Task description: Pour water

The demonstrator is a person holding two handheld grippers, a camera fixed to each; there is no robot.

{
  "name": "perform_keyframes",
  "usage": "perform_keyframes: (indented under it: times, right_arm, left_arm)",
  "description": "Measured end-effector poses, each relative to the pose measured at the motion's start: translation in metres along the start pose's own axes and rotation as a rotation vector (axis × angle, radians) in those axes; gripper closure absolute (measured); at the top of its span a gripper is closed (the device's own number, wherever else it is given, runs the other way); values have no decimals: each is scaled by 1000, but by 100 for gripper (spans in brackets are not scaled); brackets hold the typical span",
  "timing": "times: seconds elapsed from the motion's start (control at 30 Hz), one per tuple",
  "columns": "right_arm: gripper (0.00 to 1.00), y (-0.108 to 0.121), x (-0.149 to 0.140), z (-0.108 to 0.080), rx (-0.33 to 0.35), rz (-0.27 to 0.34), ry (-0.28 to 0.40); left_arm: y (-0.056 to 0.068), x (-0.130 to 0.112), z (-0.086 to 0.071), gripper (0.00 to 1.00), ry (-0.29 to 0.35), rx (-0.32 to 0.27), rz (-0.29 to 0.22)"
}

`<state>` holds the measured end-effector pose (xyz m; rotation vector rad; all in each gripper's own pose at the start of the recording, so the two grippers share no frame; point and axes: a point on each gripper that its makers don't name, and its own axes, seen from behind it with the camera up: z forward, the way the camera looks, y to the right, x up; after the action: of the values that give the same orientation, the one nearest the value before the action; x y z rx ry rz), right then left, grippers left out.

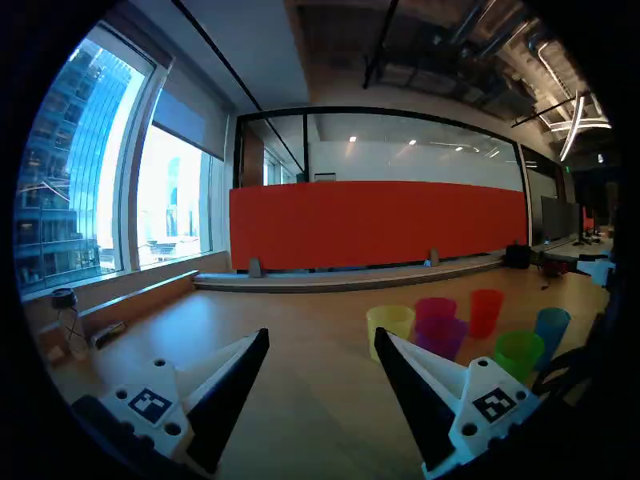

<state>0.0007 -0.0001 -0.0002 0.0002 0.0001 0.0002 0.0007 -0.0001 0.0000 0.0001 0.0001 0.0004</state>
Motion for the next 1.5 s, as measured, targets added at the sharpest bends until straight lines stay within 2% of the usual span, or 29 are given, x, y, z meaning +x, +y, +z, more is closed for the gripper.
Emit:
perform_keyframes:
  times: [0.2,0.5,0.87,1.2,1.5]
  right_arm:
    - [1,-1,26,-6,13,7,0]
    - [1,1,76,-8,34,22,-19]
    - [1,-4,141,-1,78,29,-3]
    - [1,-10,180,3,114,28,-9]
    - [1,-13,211,6,134,26,-3]
  left_arm:
    - [-1,24,0,2,10,-8,-1]
    - [1,92,1,2,35,-56,-23]
    - [-1,152,8,2,22,-81,-19]
    - [3,202,12,2,21,-124,-36]
    - [12,238,12,2,28,-197,-46]
